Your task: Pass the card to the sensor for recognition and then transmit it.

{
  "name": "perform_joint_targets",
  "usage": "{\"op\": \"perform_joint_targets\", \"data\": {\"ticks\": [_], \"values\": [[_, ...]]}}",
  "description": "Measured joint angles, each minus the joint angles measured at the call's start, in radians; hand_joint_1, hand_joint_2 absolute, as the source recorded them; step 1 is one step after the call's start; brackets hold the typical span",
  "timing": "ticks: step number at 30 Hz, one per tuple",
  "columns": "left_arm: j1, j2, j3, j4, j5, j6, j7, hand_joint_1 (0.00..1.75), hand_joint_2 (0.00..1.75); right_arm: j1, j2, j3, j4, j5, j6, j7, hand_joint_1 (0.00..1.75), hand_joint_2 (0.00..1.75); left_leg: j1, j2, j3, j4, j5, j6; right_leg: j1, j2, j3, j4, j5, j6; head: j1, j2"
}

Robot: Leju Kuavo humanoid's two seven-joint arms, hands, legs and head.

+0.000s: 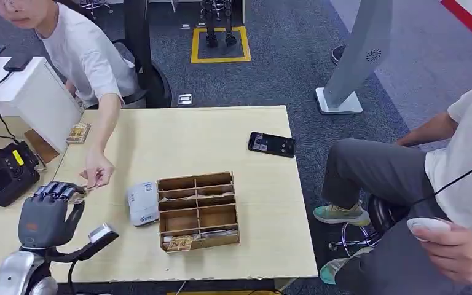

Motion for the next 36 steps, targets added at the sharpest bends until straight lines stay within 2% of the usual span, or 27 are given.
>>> {"op": "perform_joint_targets", "data": {"ticks": [6,11,14,17,21,25,32,36], "values": [[0.000,0.003,0.000,0.000,0.031,-0.008,-0.014,1.75,1.75,-0.001,0.000,0.000,0.000,0.000,0.000,0.000,0.00,1.75,0.000,0.000,0.000,0.000,0.000,0.000,0.000,0.000,0.000,0.000,0.000,0.000,0.000,0.000],[0.003,0.007,0.000,0.000,0.164,-0.047,-0.066,1.75,1.75,-0.001,0.000,0.000,0.000,0.000,0.000,0.000,0.00,1.75,0.000,0.000,0.000,0.000,0.000,0.000,0.000,0.000,0.000,0.000,0.000,0.000,0.000,0.000],[0.003,0.004,0.005,-0.001,0.241,-0.099,-0.081,1.75,1.75,-0.001,0.000,0.000,0.000,0.000,-0.001,0.003,0.00,1.75,0.000,0.000,0.000,0.000,0.000,0.000,0.000,0.000,0.000,0.000,0.000,0.000,0.000,0.000],[0.002,-0.006,0.007,-0.009,0.339,-0.220,-0.057,1.75,1.75,-0.001,0.000,0.000,0.000,0.000,-0.002,0.008,0.00,1.75,0.000,0.000,0.000,0.000,0.000,0.000,0.000,0.000,0.000,0.000,0.000,0.000,0.000,0.000],[0.001,-0.018,0.008,-0.017,0.389,-0.274,-0.048,1.75,1.75,-0.001,0.000,0.000,0.000,0.000,-0.002,0.011,0.00,1.75,0.000,0.000,0.000,0.000,0.000,0.000,0.000,0.000,0.000,0.000,0.000,0.000,0.000,0.000],[0.001,-0.052,0.011,-0.031,0.585,-0.434,0.000,1.75,1.75,-0.001,0.002,0.000,0.000,0.000,-0.006,0.012,0.00,1.75,0.000,0.000,0.000,0.000,0.000,0.000,0.000,0.000,0.000,0.000,0.000,0.000,0.000,0.000],[-0.004,-0.095,0.015,-0.042,0.682,-0.489,0.027,1.75,1.75,-0.001,0.006,0.000,0.000,0.000,-0.010,0.010,0.00,1.75,0.000,0.000,0.000,0.000,0.000,0.000,0.000,0.000,0.000,0.000,0.000,0.000,0.000,0.000],[-0.015,-0.128,0.014,-0.041,0.695,-0.485,0.051,1.75,1.75,-0.003,0.007,0.000,0.000,0.000,-0.011,0.009,0.00,1.75,0.000,0.000,0.000,0.000,0.000,0.000,0.000,0.000,0.000,0.000,0.000,0.000,0.000,0.000]]}}
